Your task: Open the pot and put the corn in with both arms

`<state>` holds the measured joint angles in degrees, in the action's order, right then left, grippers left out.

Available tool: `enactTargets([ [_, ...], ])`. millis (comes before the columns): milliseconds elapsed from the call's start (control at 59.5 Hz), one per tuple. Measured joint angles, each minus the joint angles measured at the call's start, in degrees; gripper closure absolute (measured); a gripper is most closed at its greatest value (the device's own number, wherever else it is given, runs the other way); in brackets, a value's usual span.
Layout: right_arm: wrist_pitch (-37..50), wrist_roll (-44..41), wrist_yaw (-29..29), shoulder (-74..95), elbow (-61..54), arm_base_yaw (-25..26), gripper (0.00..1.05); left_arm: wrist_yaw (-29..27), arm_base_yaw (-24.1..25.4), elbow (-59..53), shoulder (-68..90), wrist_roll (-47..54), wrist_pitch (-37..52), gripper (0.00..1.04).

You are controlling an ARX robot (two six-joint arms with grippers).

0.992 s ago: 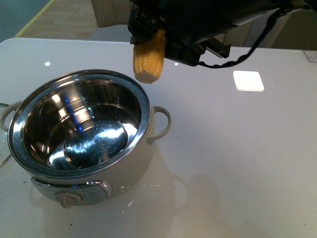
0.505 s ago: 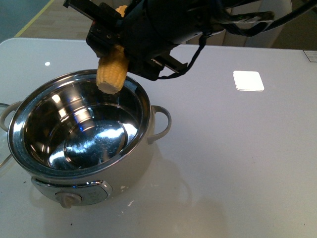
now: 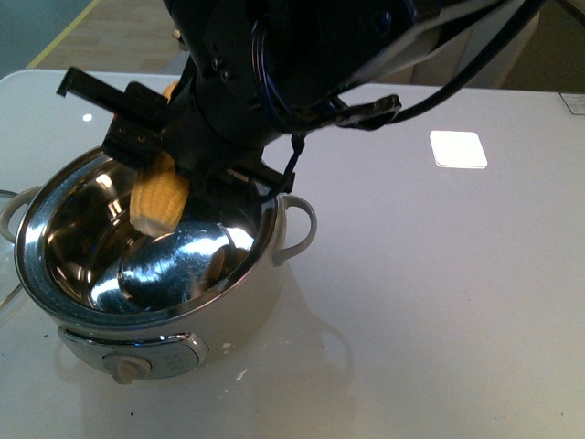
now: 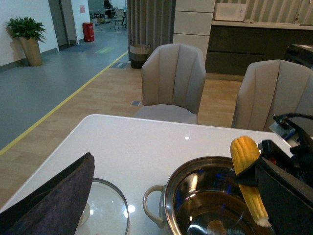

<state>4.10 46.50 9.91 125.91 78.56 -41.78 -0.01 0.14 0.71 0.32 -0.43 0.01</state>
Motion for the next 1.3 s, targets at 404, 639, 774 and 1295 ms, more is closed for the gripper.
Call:
enactTargets([
  [404, -0.6, -1.0, -0.8, 0.4, -3.5, -0.6, 0.19, 0.0, 0.0, 0.0, 0.0, 0.0, 0.0, 0.07],
  [639, 2.4, -1.0, -1.6, -5.4, -8.7, 0.7, 0.09, 0.0, 0.0, 0.0, 0.0, 0.0, 0.0, 0.07],
  [774, 6.1, -0.6, -3.2, -12.7, -13.7, 3.9, 0.09, 0.0, 0.0, 0.0, 0.0, 0.0, 0.0, 0.07],
  [1295, -0.3, -15.0, -16.2, -57.1, -41.5, 20.9, 0.09, 0.0, 0.0, 0.0, 0.0, 0.0, 0.0, 0.07],
])
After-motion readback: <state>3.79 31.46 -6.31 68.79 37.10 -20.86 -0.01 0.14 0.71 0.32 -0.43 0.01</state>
